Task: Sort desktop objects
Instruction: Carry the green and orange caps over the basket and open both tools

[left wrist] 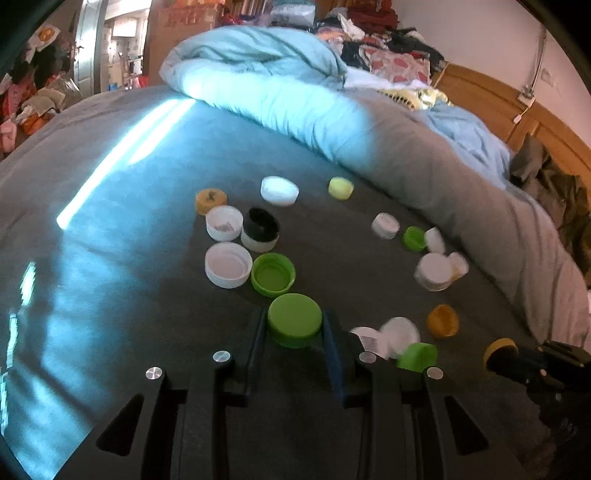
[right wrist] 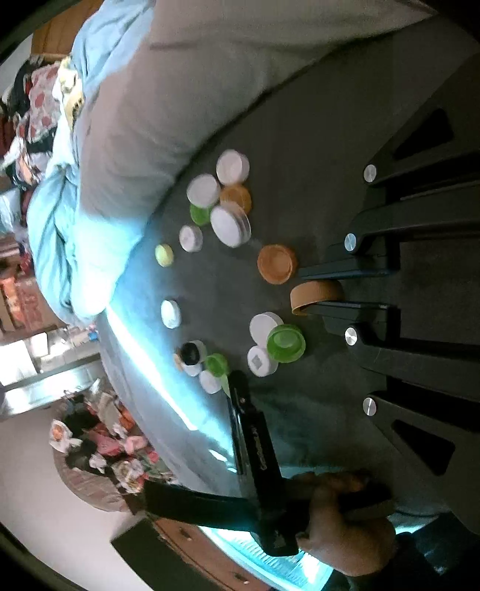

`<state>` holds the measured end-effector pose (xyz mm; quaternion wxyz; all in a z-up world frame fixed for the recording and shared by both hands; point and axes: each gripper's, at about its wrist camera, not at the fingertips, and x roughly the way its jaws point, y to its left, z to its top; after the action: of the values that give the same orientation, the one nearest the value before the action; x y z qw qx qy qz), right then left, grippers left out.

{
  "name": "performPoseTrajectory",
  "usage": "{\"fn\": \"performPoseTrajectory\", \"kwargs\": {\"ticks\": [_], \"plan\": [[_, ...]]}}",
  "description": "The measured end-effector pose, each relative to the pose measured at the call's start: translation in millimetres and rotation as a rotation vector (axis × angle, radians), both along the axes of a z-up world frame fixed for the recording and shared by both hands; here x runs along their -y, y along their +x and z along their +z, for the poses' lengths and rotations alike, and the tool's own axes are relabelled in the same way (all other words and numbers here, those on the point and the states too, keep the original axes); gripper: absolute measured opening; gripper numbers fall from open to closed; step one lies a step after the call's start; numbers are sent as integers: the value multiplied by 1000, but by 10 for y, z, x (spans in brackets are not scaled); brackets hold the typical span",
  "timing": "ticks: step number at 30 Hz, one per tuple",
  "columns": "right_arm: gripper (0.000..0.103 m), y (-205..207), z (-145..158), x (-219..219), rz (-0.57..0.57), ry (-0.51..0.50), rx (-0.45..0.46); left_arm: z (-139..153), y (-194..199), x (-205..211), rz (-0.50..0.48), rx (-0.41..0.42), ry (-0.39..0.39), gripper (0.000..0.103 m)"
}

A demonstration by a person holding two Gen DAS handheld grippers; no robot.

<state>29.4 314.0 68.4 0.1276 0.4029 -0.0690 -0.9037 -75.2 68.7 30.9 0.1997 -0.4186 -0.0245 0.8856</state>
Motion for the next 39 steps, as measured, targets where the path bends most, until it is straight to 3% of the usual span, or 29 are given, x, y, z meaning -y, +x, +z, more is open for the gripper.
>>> {"fn": "performPoseTrajectory", "kwargs": {"ticks": [7, 14, 25, 39], "plan": [[9, 219, 488, 37, -26, 0, -71, 769, 458, 208, 11, -111, -17, 32], [9, 311, 1022, 437, 40, 10, -162, 1376, 860, 736, 126, -179, -88, 32], [9, 366, 1493, 1353, 188, 11, -222, 1704, 1307, 1494, 278, -240, -179, 32], [9, 205, 1909, 2590, 388, 3, -250, 1837, 1622, 2483, 443, -227, -124, 32]]}}
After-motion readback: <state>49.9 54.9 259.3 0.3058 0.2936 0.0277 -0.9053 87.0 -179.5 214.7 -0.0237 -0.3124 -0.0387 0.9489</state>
